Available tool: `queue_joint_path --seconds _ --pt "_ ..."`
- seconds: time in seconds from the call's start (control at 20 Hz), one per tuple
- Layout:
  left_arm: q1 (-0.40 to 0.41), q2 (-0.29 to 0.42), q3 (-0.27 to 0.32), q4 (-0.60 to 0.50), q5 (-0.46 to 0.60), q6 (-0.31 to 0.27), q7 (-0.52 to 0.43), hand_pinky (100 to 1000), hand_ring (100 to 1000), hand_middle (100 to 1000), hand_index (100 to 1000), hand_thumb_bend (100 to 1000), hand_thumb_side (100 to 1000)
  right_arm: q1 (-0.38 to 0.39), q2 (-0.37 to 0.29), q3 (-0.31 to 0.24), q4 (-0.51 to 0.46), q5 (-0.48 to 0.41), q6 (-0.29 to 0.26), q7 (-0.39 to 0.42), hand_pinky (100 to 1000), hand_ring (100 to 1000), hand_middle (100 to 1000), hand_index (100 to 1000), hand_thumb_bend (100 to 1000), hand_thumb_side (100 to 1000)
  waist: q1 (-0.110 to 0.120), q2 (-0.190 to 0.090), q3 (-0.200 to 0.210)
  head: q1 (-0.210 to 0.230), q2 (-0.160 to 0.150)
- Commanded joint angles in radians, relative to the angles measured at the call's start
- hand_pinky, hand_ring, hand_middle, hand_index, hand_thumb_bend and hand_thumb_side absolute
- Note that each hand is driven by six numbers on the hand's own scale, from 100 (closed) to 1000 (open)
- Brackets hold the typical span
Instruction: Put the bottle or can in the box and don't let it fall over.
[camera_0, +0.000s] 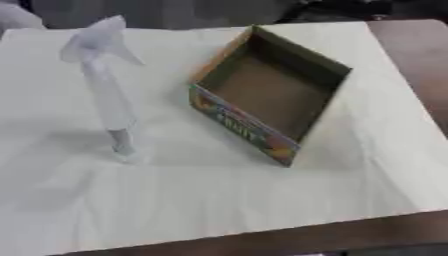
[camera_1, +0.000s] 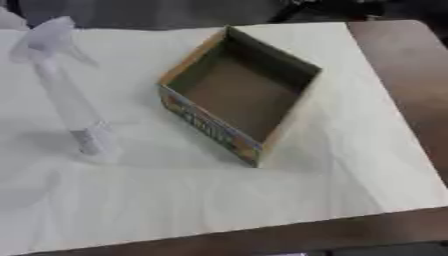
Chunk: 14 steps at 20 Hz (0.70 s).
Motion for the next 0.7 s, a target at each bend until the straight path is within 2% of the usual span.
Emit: queue_joint_path --seconds 0.05,0.3,0.4,0.7 --pt "-0.044 0.06 -0.008 -0.009 0.013 0.009 -0.082 714 716 764 909 100 735 -0.005 -0.041 -0.001 -0.003 0.004 -0.005 0.01 956 1000 1000 907 100 207 -0.001 -0.023 -0.003 -0.007 0.001" --pt "-0.118 0.073 -0.046 -0.009 0.037 0.06 -0.251 735 746 779 925 100 800 -0.006 -0.045 0.006 0.002 0.006 -0.01 0.021 956 1000 1000 906 100 205 -0.002 -0.028 -0.006 -0.011 0.003" --pt "-0.145 0.075 -0.057 -0.009 0.044 0.088 -0.269 769 804 806 936 100 801 -0.007 -0.044 0.008 0.003 0.006 -0.01 0.025 956 1000 1000 906 100 207 -0.002 -0.028 -0.007 -0.011 0.001" --pt "-0.214 0.078 -0.117 -0.009 0.018 0.135 -0.263 769 808 808 933 100 811 -0.01 -0.043 0.013 0.005 0.005 -0.008 0.036 957 1000 1000 906 100 207 0.0 -0.029 -0.013 -0.004 -0.003"
